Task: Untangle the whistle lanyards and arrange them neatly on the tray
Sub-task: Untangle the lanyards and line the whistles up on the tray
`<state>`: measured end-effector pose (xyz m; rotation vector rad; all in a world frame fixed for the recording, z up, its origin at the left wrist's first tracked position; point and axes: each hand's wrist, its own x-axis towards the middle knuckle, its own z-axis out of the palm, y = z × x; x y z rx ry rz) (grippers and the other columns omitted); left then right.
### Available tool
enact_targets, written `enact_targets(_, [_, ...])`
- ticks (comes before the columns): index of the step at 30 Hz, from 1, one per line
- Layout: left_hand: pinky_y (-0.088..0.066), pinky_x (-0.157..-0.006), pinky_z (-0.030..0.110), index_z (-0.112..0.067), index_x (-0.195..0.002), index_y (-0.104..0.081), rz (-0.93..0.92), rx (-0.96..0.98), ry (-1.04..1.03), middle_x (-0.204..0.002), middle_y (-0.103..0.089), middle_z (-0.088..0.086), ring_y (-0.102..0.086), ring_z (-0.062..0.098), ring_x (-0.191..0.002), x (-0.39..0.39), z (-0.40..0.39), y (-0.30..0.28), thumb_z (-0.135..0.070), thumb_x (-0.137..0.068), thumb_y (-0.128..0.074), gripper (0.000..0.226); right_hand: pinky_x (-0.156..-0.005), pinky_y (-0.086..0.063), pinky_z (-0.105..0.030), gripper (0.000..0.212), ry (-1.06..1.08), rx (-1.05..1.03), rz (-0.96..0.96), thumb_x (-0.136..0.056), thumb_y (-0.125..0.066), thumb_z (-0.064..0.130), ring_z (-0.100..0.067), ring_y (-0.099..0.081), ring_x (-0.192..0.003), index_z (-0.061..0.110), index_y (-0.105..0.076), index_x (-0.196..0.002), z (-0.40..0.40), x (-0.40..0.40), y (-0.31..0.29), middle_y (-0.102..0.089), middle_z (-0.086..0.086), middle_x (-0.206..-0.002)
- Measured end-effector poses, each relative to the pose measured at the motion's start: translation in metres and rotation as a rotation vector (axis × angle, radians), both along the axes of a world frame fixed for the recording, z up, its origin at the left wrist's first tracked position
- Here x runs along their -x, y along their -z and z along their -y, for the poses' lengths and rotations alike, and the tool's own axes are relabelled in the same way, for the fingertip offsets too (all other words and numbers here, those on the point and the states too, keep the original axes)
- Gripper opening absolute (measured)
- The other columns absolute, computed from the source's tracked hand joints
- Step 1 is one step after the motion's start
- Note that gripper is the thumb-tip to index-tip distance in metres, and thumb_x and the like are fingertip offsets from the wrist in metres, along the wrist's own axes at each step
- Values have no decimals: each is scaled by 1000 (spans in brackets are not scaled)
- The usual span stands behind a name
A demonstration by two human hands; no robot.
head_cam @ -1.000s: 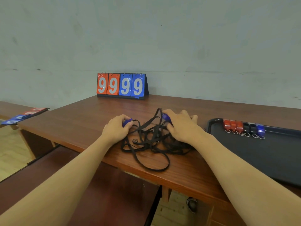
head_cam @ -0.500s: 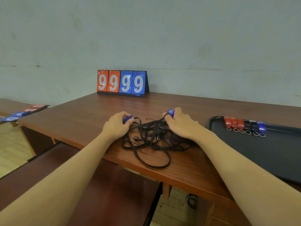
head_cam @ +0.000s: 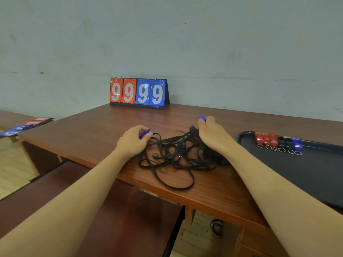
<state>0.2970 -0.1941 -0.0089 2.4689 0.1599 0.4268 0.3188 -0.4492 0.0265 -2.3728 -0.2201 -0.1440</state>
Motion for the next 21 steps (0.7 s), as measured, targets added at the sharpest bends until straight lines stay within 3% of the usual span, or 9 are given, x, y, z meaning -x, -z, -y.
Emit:
enact_targets(2, [-54, -93, 42, -26, -121, -62, 18, 14, 3, -107, -65, -5, -63, 13, -97, 0, 0, 0, -44, -98, -59, 29, -99, -42, -56, 38, 17, 65, 50, -105, -21, 47, -26, -55, -103, 18, -42, -118, 0, 0, 0, -55, -5, -104])
enact_targets(4, [-55, -93, 40, -28, -119, -64, 47, 29, 14, -112, -64, -3, -62, 13, -99, 2, -2, -1, -46, -95, -62, 30, -99, -34, -48, 37, 13, 138, 109, -104, -27, 49, -24, -37, -119, 24, -44, -125, 1, 2, -1, -37, -5, -126])
enact_targets(6, [-54, -96, 42, -35, -115, -67, 111, 59, 6, -120, -61, -1, -59, 16, -107, 3, -6, 0, -58, -86, -65, 37, -94, -29, -43, 31, -2, 126, 184, -101, -37, 55, -17, -25, -114, 34, -48, -122, 1, 5, -3, -26, 0, -126])
enact_targets(8, [-52, -92, 37, -35, -113, -68, 172, 88, -18, -120, -60, 0, -57, 16, -107, 10, -5, -5, -60, -84, -67, 39, -94, -30, -42, 37, 5, 48, 239, -96, -43, 62, -13, -23, -112, 38, -52, -124, 4, 8, -7, -27, 3, -124])
enact_targets(11, [-49, -79, 28, -27, -116, -66, 212, 61, -35, -110, -61, -1, -57, 9, -88, 19, 3, -15, -48, -89, -69, 35, -86, -39, -25, 45, -48, -222, 267, -96, -49, 59, -8, -44, -106, 30, -57, -130, 13, 15, -24, -50, 8, -118])
enact_targets(14, [-53, -87, 36, -29, -118, -65, 239, -29, -11, -107, -62, -7, -57, 6, -90, 23, 19, -38, -51, -90, -67, 36, -66, -41, -19, 28, -65, -366, 343, -96, -53, 54, -11, -57, -81, 31, -60, -110, 33, 28, -50, -64, 1, -93])
enact_targets(18, [-45, -74, 15, -25, -125, -64, 244, 13, 133, -108, -65, -7, -60, 1, -90, 27, 61, -69, -40, -94, -67, 35, -78, -54, -29, 26, -56, -373, 310, -93, -60, 52, -13, -69, -81, 33, -64, -110, 92, 42, -66, -72, 3, -86])
enact_targets(21, [-46, -76, 14, -24, -133, -58, 218, 36, 240, -116, -65, -8, -61, 2, -95, 27, 106, -79, -38, -97, -63, 38, -86, -58, -33, 29, -16, -341, 231, -93, -65, 43, -10, -73, -79, 31, -65, -120, 152, 51, -65, -75, 2, -89])
